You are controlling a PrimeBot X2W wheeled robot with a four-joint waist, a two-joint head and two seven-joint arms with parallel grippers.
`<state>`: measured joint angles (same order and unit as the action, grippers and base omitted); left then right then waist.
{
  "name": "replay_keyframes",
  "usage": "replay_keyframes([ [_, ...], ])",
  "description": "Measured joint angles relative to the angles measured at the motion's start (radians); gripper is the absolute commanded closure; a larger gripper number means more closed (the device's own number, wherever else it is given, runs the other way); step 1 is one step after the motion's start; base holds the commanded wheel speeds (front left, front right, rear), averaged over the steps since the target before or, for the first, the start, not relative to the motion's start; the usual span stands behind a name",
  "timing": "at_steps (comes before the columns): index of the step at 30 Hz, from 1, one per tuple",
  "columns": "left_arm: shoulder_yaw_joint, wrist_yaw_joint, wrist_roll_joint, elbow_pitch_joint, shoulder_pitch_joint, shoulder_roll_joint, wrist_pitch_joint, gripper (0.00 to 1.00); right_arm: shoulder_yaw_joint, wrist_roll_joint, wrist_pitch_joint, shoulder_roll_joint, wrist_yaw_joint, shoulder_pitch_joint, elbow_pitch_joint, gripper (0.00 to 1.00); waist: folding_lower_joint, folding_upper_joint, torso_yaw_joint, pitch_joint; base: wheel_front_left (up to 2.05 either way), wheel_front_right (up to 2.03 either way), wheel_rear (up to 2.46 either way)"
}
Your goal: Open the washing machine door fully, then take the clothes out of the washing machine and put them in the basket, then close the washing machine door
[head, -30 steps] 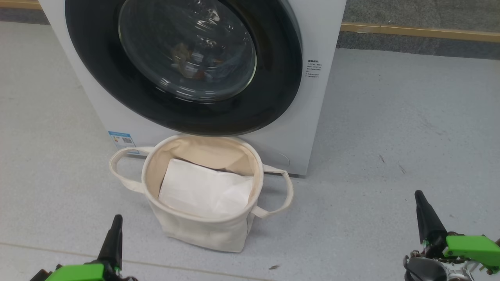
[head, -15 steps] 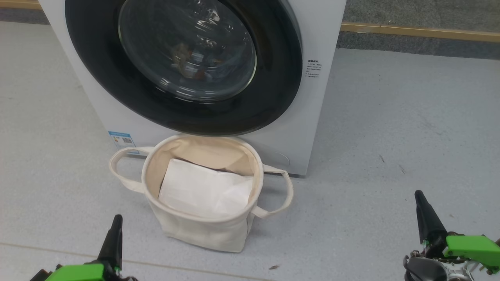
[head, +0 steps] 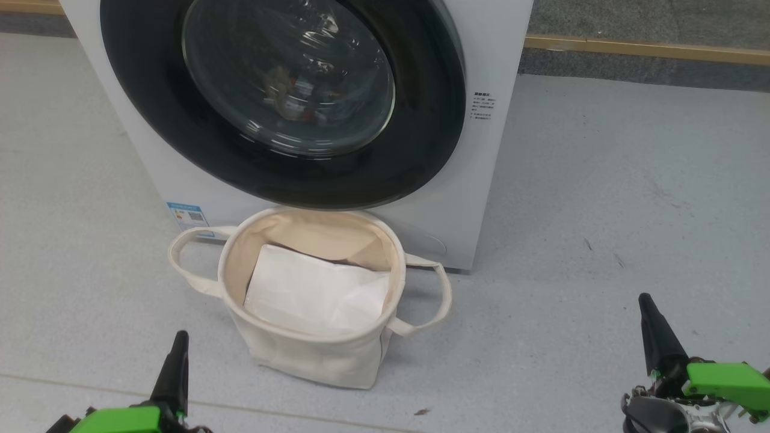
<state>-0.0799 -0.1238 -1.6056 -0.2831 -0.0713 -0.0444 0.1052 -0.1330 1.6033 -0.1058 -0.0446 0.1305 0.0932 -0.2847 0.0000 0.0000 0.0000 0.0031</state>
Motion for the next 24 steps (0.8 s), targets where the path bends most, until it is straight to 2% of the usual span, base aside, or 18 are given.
replay_keyframes([
  [21,0.0,0.0,0.0,0.0,0.0,0.0,0.0,1.0,0.0,0.0,0.0,0.0,0.0,0.0,0.0,1.0,0.0,0.0,0.0,0.0,0.0,0.0,0.0],
  [22,0.001,0.0,0.0,-0.004,0.001,0.0,-0.001,0.0,0.0,0.0,0.0,0.0,0.0,0.0,-0.004,0.0,0.0,0.0,0.0,0.0,0.0,0.0,0.0],
  [24,0.002,0.001,0.0,-0.016,0.003,0.0,-0.001,0.0,0.001,0.0,0.001,0.002,0.0,0.0,-0.018,0.0,0.0,0.0,0.0,0.0,0.0,0.0,0.0],
])
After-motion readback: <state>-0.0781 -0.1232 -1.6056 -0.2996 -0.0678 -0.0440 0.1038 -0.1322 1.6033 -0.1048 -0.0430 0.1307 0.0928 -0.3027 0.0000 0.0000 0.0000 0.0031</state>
